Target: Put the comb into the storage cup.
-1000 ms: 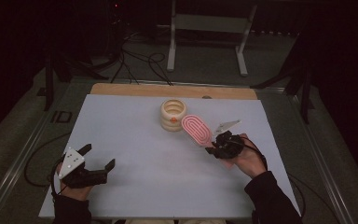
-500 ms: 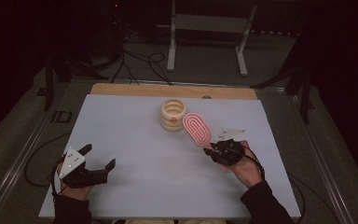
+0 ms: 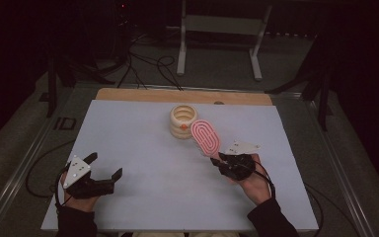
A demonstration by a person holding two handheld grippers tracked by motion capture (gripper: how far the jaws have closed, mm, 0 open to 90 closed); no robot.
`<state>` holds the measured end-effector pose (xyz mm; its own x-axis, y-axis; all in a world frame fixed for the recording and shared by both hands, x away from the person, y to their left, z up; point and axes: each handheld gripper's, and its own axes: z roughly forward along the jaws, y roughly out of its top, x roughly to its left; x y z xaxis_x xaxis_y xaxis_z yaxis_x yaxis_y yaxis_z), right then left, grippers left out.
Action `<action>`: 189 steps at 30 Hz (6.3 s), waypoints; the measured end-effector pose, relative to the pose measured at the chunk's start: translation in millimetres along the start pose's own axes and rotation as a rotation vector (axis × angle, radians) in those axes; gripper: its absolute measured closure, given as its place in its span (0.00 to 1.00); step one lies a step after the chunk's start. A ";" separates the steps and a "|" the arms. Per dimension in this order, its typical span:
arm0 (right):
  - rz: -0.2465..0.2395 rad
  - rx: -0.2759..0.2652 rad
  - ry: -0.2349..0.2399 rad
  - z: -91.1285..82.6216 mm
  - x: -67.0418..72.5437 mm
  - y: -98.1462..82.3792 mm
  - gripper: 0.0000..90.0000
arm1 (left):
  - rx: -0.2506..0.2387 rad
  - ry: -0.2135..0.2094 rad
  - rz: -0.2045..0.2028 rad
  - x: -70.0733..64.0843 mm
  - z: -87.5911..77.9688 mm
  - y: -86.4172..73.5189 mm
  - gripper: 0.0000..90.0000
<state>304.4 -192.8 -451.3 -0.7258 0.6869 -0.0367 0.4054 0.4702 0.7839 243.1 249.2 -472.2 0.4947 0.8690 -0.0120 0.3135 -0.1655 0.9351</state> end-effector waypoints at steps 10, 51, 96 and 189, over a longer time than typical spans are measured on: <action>0.025 -0.036 0.009 -1.6 2.9 -0.2 0.78 | -0.009 -0.020 -0.011 0.8 -0.6 1.2 0.00; 0.053 -0.107 0.020 5.5 12.1 3.8 0.78 | 0.084 -0.063 -0.001 -20.7 31.7 31.9 0.00; 0.033 -0.129 0.036 10.3 24.8 7.9 0.78 | 0.072 -0.257 -0.003 -76.1 85.0 87.4 0.00; 0.005 -0.159 0.060 13.5 37.6 8.5 0.73 | 0.111 -0.445 -0.174 -143.7 136.6 108.2 0.71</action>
<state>288.0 -155.5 -454.4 -0.7579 0.6524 0.0011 0.3194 0.3696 0.8726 316.6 42.7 -417.7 0.7181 0.6086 -0.3375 0.4947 -0.1054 0.8626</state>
